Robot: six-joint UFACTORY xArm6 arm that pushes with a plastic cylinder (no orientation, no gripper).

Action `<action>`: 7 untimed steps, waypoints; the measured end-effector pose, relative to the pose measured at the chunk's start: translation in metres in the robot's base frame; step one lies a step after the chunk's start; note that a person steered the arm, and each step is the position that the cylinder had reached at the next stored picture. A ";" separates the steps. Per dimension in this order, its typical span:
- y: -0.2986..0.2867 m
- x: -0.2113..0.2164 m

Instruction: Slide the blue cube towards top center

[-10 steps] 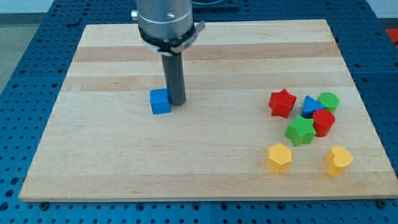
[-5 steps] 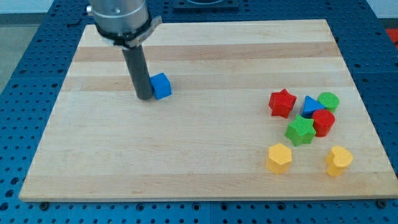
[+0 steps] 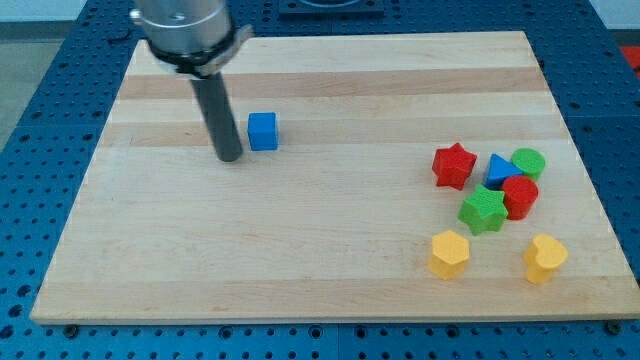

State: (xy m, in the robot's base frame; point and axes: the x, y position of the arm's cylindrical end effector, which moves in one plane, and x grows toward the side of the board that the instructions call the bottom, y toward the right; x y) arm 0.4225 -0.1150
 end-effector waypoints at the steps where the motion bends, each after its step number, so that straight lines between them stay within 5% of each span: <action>1: 0.027 -0.010; 5: 0.038 -0.155; 6: 0.038 -0.164; 7: 0.042 -0.123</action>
